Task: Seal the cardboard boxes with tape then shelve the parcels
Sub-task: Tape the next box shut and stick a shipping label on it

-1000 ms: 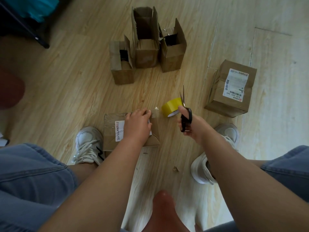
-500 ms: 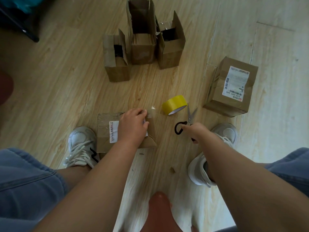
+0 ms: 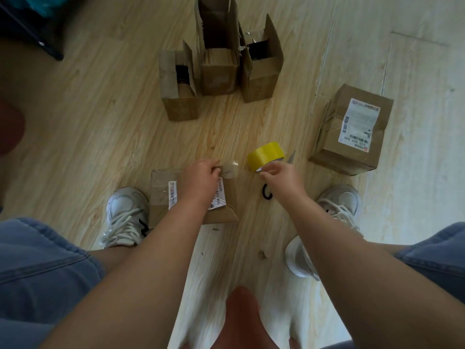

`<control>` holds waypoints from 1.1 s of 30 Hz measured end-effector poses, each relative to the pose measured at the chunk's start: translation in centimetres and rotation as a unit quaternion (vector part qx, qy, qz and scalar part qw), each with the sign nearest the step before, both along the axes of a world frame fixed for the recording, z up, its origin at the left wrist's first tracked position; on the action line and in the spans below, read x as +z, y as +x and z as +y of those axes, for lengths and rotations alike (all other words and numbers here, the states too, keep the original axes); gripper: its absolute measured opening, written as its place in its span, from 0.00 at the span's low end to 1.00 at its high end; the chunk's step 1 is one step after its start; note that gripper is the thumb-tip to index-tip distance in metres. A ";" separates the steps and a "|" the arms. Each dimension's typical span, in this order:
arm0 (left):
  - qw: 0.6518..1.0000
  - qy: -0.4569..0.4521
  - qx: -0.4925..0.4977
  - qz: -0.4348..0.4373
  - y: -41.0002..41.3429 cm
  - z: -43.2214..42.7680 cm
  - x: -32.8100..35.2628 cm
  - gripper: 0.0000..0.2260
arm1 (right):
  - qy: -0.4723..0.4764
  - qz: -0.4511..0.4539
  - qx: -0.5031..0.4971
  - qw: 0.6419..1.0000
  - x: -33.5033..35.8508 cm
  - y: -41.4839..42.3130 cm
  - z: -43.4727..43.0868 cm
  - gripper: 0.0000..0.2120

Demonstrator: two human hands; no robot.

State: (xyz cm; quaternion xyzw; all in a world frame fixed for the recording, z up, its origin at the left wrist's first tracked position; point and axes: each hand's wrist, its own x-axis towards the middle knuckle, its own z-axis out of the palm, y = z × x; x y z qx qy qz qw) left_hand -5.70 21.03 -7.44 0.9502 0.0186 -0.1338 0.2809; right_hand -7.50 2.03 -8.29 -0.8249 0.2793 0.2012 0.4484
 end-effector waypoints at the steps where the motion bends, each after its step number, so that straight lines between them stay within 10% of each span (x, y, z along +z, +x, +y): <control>1: 1.000 0.003 -0.002 0.008 0.4 0.1 0.1 0.14 | 0.024 -0.001 0.001 1.000 0.1 0.2 1.0 0.11; 14: 0.981 -0.109 0.043 0.155 2.5 1.0 -2.6 0.12 | 0.243 0.055 -0.184 0.951 -1.8 0.8 5.3 0.06; 18: 0.974 -0.142 0.073 0.160 2.5 1.1 -3.0 0.10 | -0.018 -0.031 -0.038 0.999 -1.2 0.5 5.9 0.21; 23: 0.974 -0.154 0.080 0.148 2.2 0.9 -3.4 0.09 | -0.143 -0.063 0.146 0.977 -0.6 -0.1 7.0 0.22; 33: 0.976 -0.158 0.079 0.125 1.9 0.9 -4.1 0.10 | 0.086 -0.006 -0.067 0.994 -1.0 -0.3 7.9 0.21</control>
